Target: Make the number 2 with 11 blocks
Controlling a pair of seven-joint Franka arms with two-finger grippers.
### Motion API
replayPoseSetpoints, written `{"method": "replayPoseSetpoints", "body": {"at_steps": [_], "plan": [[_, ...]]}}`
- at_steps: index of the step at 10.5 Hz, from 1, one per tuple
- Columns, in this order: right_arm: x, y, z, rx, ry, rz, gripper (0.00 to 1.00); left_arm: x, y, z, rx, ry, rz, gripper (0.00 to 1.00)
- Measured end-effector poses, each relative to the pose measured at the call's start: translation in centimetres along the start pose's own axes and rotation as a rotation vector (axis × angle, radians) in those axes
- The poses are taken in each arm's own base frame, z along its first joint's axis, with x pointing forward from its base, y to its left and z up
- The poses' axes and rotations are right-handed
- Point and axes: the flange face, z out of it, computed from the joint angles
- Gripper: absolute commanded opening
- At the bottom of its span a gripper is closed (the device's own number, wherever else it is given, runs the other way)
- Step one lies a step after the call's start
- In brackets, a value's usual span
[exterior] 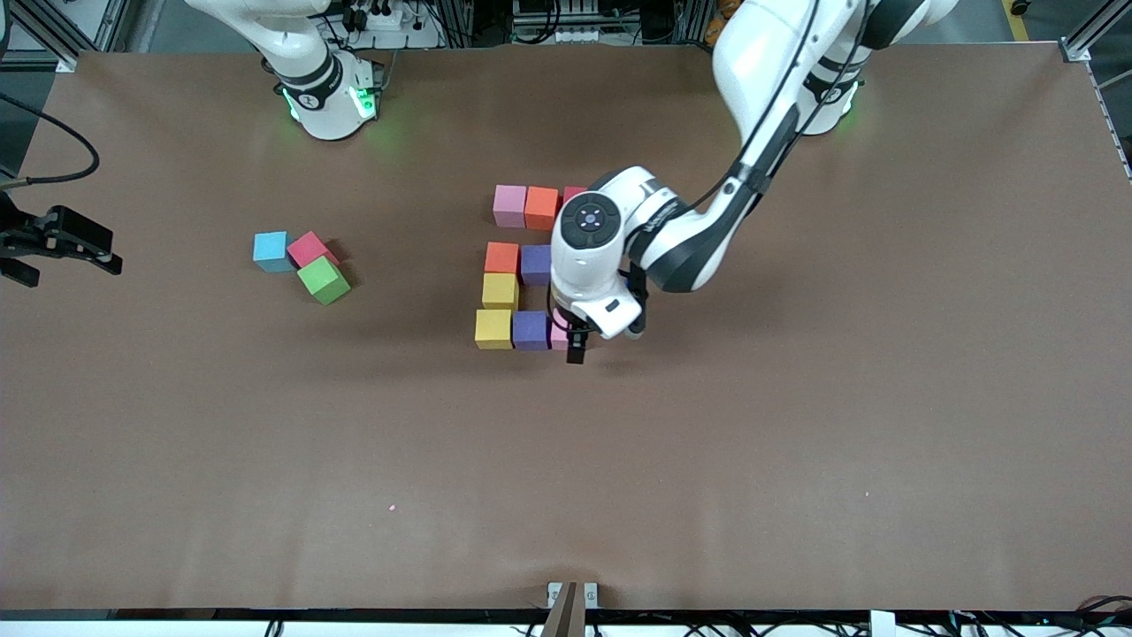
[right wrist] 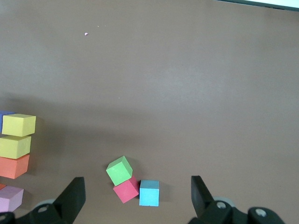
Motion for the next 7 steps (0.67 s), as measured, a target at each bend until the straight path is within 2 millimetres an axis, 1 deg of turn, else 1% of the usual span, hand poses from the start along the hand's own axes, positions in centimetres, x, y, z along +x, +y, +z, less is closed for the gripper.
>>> {"method": "replayPoseSetpoints", "body": {"at_steps": [1,2,3,4,5,6,7], "plan": [[0.0,0.0,0.0,0.0,0.0,0.0,1.0,2.3,1.5,-2.4,-0.007,0.009,0.007,1.0],[0.0,0.0,0.0,0.0,0.0,0.0,1.0,5.7,3.5,-5.2,-0.014,0.021,0.01,1.0],[0.0,0.0,0.0,0.001,0.0,0.0,1.0,9.7,5.4,-7.7,-0.022,0.031,0.005,1.0],[0.0,0.0,0.0,0.001,0.0,-0.001,1.0,13.9,7.3,-9.7,-0.031,0.038,-0.001,1.0],[0.0,-0.1,0.0,0.0,0.001,-0.002,1.0,17.8,8.7,-10.9,-0.033,0.046,-0.003,1.0],[0.0,-0.1,0.0,-0.003,0.0,-0.004,1.0,21.0,9.6,-11.8,-0.034,0.052,-0.014,1.0],[0.0,-0.2,-0.1,-0.024,-0.003,-0.01,1.0,23.9,10.0,-13.2,-0.042,0.058,-0.034,1.0]]}}
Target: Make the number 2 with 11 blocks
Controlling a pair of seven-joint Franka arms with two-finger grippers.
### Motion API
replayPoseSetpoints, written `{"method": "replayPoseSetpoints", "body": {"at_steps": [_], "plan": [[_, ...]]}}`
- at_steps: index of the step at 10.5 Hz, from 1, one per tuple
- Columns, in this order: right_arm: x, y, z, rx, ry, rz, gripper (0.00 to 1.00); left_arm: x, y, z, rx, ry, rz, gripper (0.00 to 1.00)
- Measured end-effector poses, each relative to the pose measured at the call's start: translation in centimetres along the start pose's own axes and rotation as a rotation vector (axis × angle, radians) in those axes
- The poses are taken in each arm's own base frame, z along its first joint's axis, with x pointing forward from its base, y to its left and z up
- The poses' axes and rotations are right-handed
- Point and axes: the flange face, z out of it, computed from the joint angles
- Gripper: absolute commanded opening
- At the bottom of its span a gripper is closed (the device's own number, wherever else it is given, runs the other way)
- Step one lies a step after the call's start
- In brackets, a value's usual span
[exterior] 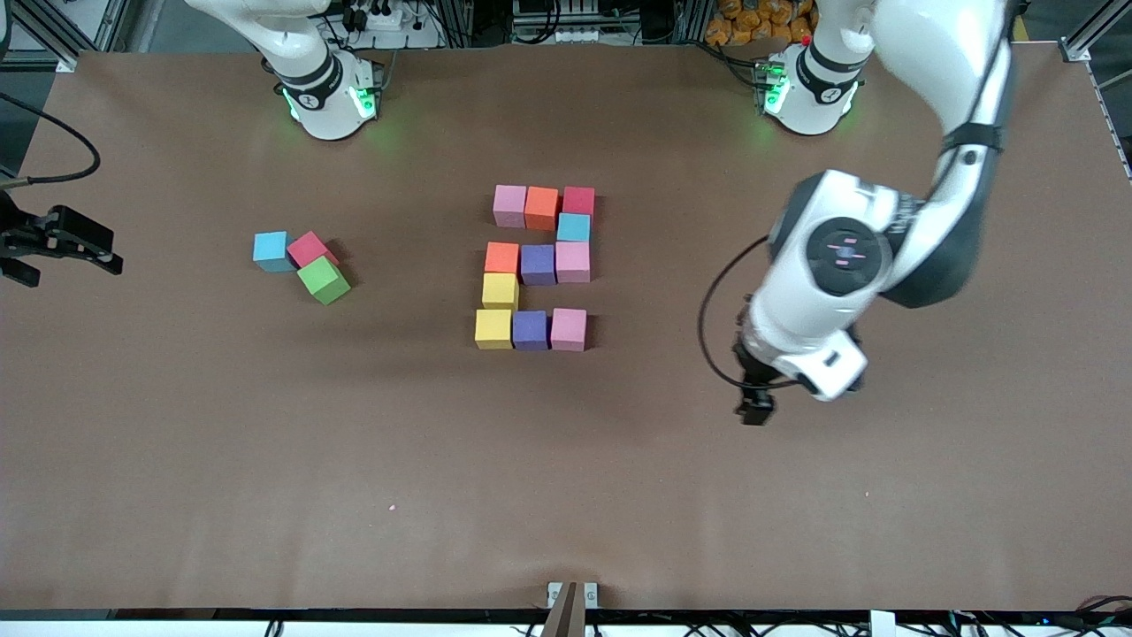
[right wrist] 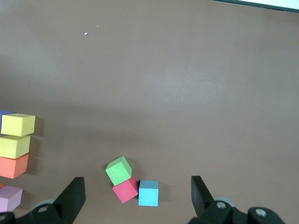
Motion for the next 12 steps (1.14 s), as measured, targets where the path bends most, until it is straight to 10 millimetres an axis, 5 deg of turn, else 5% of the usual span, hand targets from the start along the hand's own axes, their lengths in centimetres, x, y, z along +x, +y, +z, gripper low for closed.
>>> {"method": "replayPoseSetpoints", "body": {"at_steps": [3,8,12], "plan": [[0.1,-0.4,-0.2,-0.061,-0.008,-0.019,1.0,7.6,-2.5,-4.1,0.003,0.034,0.007,1.0],[0.1,-0.6,-0.2,-0.028,-0.002,-0.016,1.0,10.3,-10.2,-6.4,0.053,0.037,0.313,1.0],[0.0,0.1,-0.1,0.032,0.009,0.01,1.0,12.0,-11.0,-7.4,0.053,0.034,0.715,1.0]]}}
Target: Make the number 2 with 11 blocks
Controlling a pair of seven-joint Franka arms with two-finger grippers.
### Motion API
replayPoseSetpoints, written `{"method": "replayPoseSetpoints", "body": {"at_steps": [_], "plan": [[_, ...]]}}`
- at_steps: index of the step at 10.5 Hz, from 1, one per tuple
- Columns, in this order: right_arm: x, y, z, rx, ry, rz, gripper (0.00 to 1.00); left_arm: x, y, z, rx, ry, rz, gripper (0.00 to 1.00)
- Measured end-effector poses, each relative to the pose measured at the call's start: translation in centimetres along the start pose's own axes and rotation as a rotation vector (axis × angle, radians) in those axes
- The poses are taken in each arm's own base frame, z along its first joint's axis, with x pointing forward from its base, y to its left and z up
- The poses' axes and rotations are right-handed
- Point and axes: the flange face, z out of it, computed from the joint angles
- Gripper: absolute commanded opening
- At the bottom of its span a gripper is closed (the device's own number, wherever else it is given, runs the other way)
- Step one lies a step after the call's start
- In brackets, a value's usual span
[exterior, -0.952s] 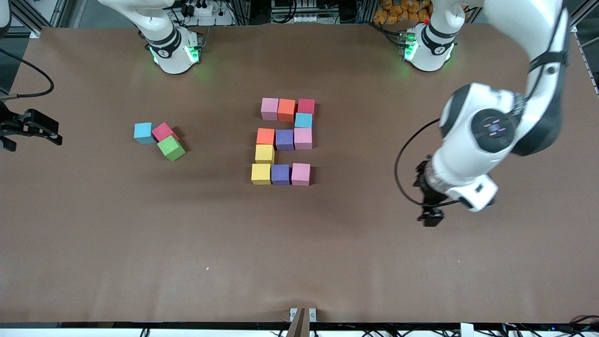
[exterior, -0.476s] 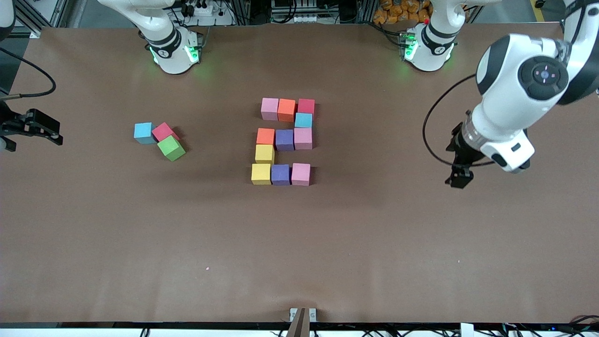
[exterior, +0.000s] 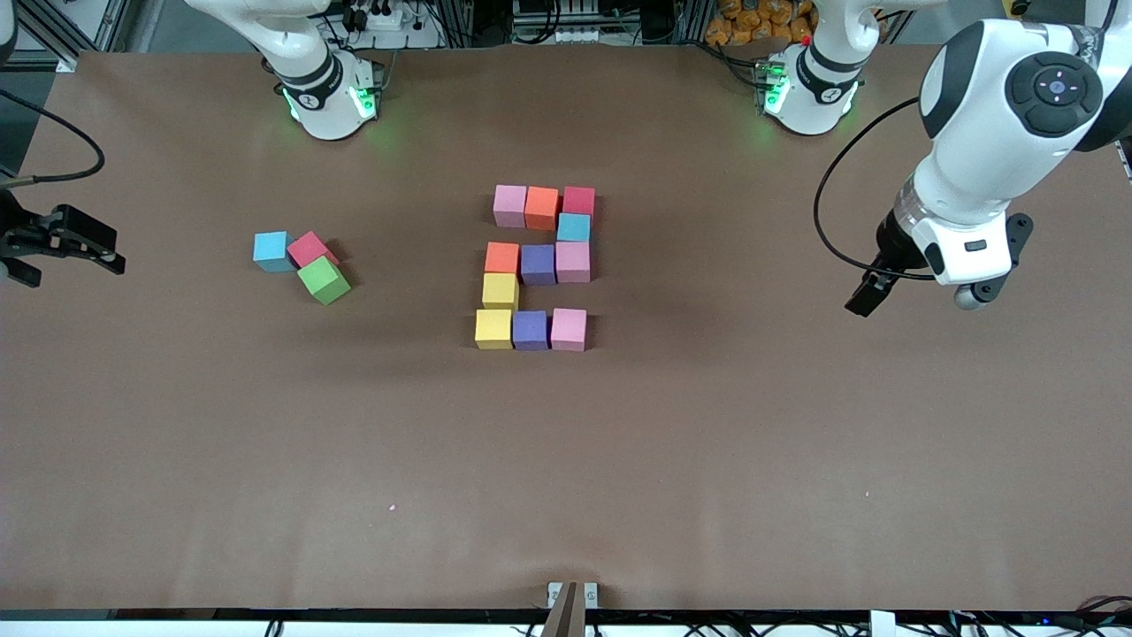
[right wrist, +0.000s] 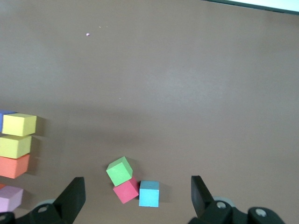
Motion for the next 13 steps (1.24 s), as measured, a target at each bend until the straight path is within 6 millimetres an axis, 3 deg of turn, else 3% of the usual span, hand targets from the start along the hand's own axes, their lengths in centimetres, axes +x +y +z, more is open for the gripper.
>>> {"method": "replayPoseSetpoints", "body": {"at_steps": [2,6,9,13], "plan": [[-0.1,0.6,0.0,0.007,-0.001,0.012,1.0,0.9,-0.2,-1.8,-0.004,0.006,0.234,1.0],[0.5,1.0,1.5,0.009,-0.012,0.015,1.0,3.1,-2.2,-8.1,0.022,-0.013,0.575,1.0],[1.2,-0.6,3.8,0.023,-0.073,-0.013,1.0,3.8,-3.8,-12.6,0.012,-0.055,0.71,1.0],[1.2,-0.7,3.8,0.02,-0.075,0.086,1.0,3.2,-3.8,-14.8,-0.007,-0.066,0.776,1.0]]}}
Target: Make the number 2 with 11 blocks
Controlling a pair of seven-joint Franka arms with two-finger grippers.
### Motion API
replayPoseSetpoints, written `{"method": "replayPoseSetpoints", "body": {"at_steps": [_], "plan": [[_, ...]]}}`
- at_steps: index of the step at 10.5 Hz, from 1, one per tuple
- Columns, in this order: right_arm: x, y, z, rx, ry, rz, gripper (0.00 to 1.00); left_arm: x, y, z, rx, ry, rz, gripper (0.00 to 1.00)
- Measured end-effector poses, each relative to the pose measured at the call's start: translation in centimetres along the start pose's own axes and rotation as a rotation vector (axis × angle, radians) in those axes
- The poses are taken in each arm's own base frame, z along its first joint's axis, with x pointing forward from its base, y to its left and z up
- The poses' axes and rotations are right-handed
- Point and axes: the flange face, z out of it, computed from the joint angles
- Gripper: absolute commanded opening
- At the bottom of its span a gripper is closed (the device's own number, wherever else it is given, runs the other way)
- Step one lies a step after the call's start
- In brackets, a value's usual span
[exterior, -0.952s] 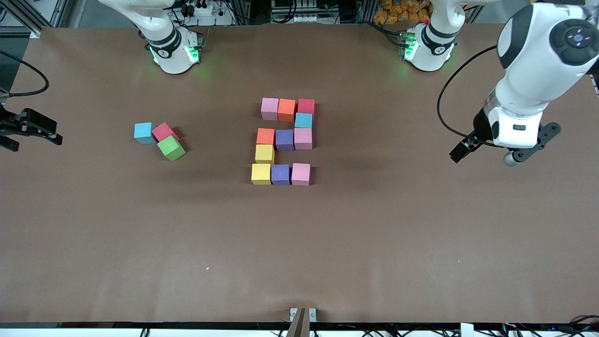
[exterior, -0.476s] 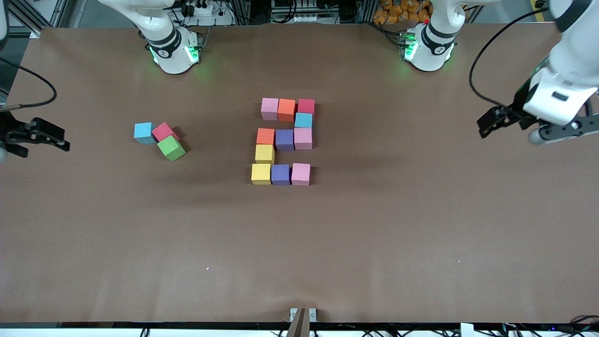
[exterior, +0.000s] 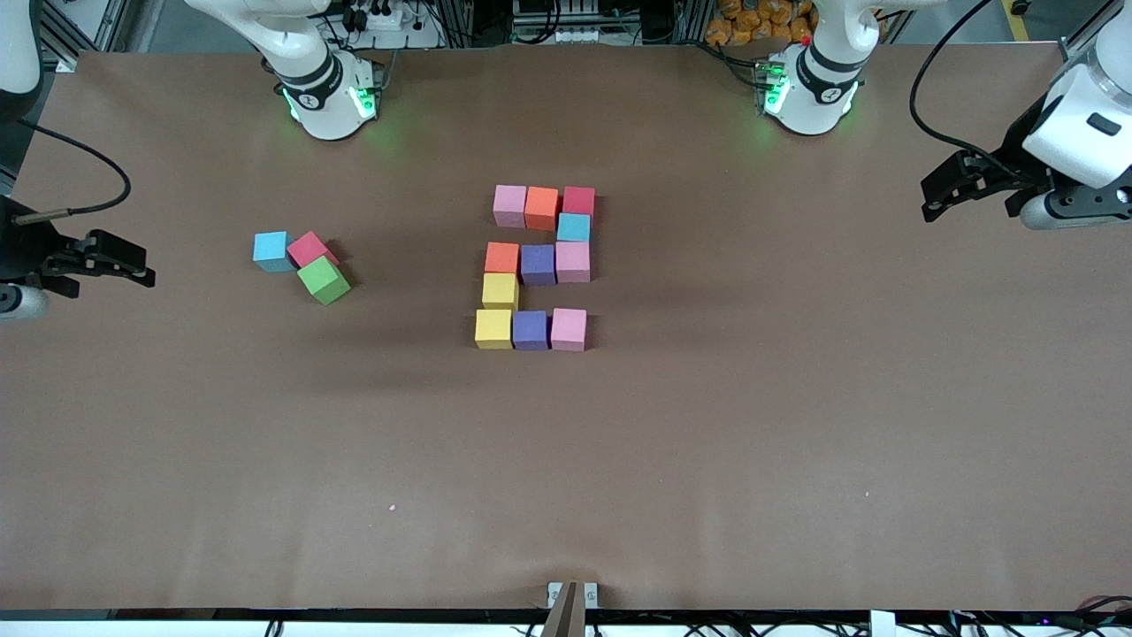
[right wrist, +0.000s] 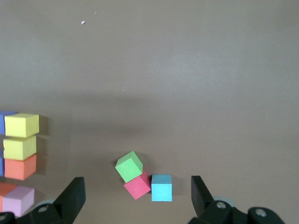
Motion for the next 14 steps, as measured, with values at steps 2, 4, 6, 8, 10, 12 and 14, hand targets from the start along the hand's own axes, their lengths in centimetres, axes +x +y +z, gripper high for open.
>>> {"method": "replayPoseSetpoints", "body": {"at_steps": [2,4,6,8,10,12,14], "plan": [[0.02,-0.06,-0.02,0.0,0.002,0.023,1.0,-0.02,0.16,-0.15,-0.014,0.0,0.015,1.0],[0.18,-0.12,-0.07,-0.001,0.011,0.023,1.0,-0.02,0.18,-0.23,-0.018,0.001,0.016,1.0],[0.41,-0.09,-0.32,-0.002,0.021,0.023,1.0,0.02,0.07,-0.26,-0.019,0.002,0.014,1.0],[0.5,-0.08,-0.26,-0.002,0.021,0.023,1.0,0.05,0.05,-0.4,-0.02,0.008,0.013,1.0],[0.51,-0.08,-0.24,-0.002,0.021,0.023,1.0,0.02,0.32,-0.43,-0.021,0.01,0.018,1.0],[0.51,-0.06,-0.26,-0.002,0.021,0.028,1.0,0.03,0.33,-0.44,-0.021,0.011,0.019,1.0],[0.51,-0.02,-0.28,-0.002,0.021,0.029,1.0,0.03,0.33,-0.44,-0.021,0.012,0.019,1.0]]}}
